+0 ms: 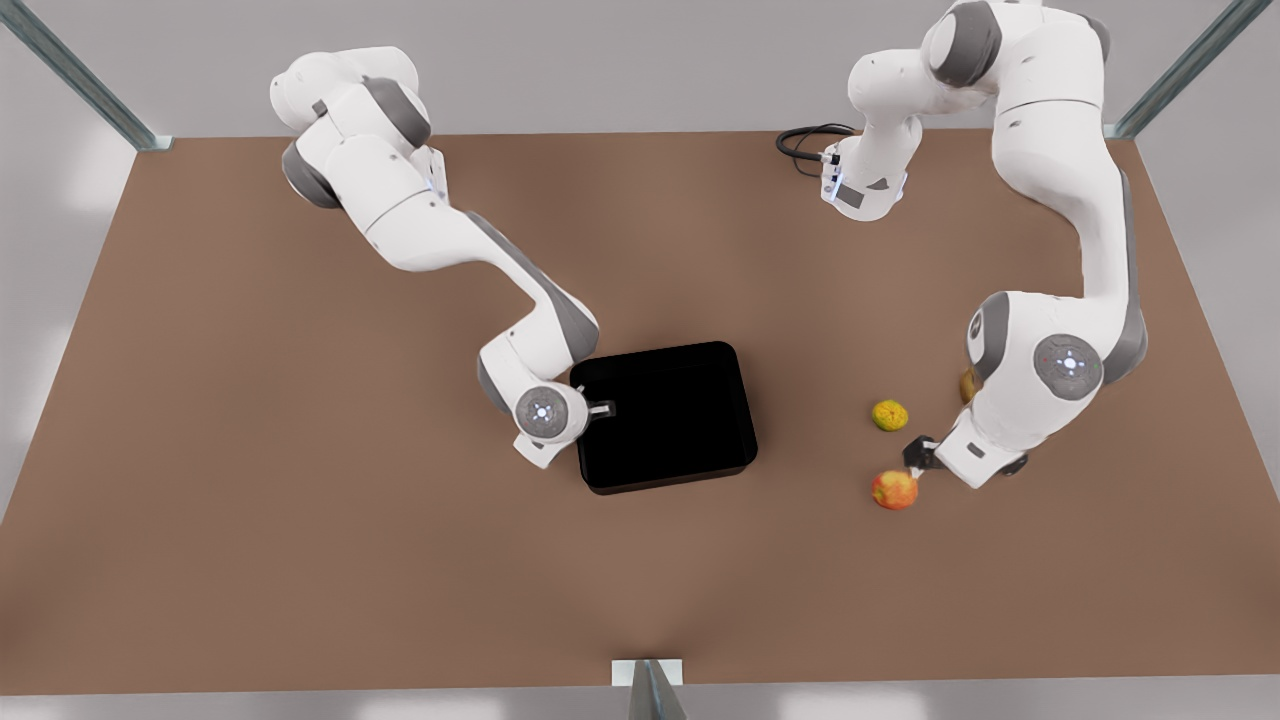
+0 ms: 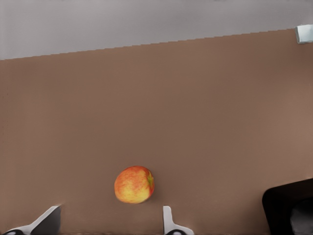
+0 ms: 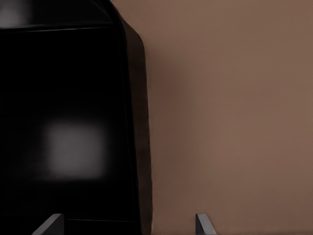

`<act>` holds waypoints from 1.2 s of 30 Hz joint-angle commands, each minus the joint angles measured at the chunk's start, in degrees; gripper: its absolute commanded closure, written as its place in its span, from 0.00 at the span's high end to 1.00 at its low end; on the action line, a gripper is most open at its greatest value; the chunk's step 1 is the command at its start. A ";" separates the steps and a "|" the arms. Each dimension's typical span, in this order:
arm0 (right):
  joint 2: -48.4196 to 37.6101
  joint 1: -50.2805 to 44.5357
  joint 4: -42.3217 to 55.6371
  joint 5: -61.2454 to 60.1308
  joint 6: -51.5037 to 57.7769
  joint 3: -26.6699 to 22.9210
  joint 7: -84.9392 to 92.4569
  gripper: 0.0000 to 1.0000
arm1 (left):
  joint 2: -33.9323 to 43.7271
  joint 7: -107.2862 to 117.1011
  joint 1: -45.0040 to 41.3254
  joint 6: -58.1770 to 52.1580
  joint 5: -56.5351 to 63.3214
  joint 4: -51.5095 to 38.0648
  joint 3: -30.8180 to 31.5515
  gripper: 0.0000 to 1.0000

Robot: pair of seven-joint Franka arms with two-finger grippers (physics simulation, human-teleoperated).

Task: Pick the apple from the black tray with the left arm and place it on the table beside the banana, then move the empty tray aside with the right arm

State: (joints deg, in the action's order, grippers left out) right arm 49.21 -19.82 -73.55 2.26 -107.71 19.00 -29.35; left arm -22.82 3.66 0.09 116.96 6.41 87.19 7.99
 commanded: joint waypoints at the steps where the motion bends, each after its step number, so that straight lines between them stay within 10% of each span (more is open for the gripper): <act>1: 0.62 -0.04 -0.54 -0.06 -3.91 -0.02 -11.34 1.00 | 2.77 -7.97 0.00 -10.18 -0.09 0.53 0.01 1.00; 6: 3.26 -0.22 -0.54 -0.06 -6.02 0.07 -10.20 0.98 | 10.51 -3.57 2.46 -17.74 -6.59 2.03 -0.17 1.00; 18: 3.88 0.40 -0.36 -0.50 -5.85 0.15 -9.50 0.36 | 9.63 -3.39 2.81 -17.12 -6.24 2.29 -0.08 1.00; 36: 1.77 0.84 0.34 -0.67 -2.07 1.12 -8.79 0.14 | 9.37 -3.39 2.90 -16.86 -6.06 2.11 -0.08 1.00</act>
State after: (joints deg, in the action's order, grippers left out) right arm 51.06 -18.98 -73.25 1.30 -110.59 20.11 -37.20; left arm -13.45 0.68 2.91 100.05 0.24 89.34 7.89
